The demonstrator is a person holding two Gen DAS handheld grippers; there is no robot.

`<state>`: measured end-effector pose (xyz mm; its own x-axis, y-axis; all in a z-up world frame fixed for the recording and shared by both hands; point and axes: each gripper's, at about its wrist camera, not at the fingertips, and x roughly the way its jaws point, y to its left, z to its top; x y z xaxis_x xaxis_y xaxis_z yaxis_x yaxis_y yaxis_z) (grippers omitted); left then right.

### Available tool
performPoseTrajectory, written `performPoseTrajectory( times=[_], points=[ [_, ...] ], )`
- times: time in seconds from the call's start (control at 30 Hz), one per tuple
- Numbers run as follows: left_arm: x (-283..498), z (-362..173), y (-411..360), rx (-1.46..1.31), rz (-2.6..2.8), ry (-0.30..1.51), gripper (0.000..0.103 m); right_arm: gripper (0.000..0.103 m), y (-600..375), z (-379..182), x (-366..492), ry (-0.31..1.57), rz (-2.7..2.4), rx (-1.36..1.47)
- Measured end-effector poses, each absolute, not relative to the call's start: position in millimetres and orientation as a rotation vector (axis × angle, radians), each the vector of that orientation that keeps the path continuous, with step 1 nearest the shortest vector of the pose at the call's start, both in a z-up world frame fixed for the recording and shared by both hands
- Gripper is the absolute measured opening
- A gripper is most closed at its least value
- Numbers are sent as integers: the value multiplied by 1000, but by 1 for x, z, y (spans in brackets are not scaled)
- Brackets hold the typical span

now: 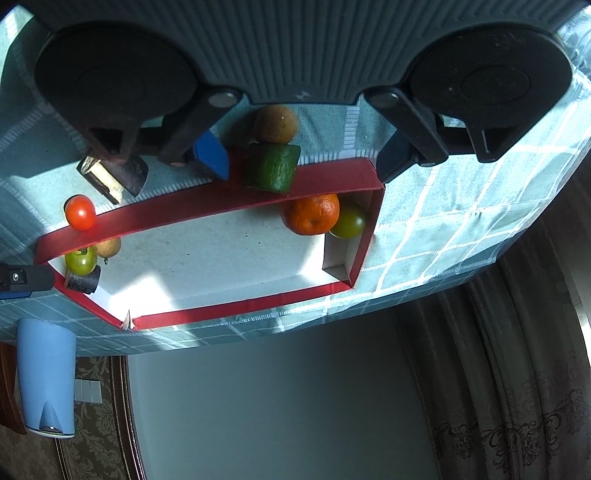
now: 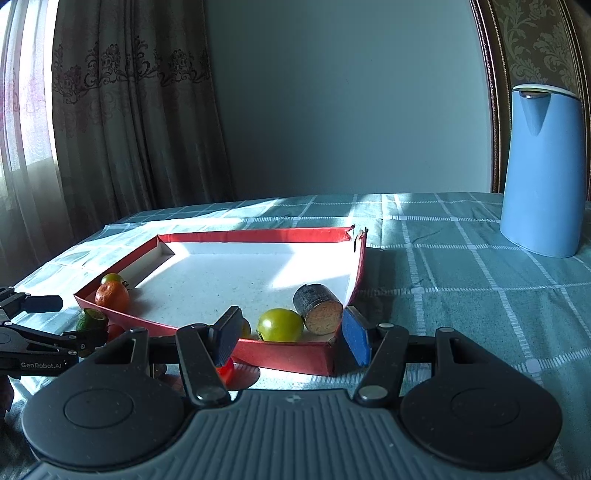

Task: Organize fruits
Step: 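Move the left gripper to the green lime and close on it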

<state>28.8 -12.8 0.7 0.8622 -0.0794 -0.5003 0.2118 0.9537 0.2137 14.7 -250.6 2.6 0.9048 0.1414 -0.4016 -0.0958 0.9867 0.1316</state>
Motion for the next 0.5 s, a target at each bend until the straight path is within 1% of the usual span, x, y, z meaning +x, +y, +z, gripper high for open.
performPoseTrajectory(
  times=[0.13,0.27,0.3,0.4,0.43,0.5],
  points=[
    [27,1,-14,266,-166,503,76,59,-250,4,14,418,128,111],
    [26,1,-14,252,-197,504,63,59,-251,4,14,415,124,114],
    [25,0,-13,244,-210,505,61,59,-251,4,14,414,123,113],
    [25,1,-11,210,-257,513,43,59,-251,4,14,410,122,112],
    [26,1,-11,203,-268,515,35,59,-251,4,13,410,121,112],
    [25,0,-12,203,-267,512,35,59,-251,4,14,412,120,111]
  ],
)
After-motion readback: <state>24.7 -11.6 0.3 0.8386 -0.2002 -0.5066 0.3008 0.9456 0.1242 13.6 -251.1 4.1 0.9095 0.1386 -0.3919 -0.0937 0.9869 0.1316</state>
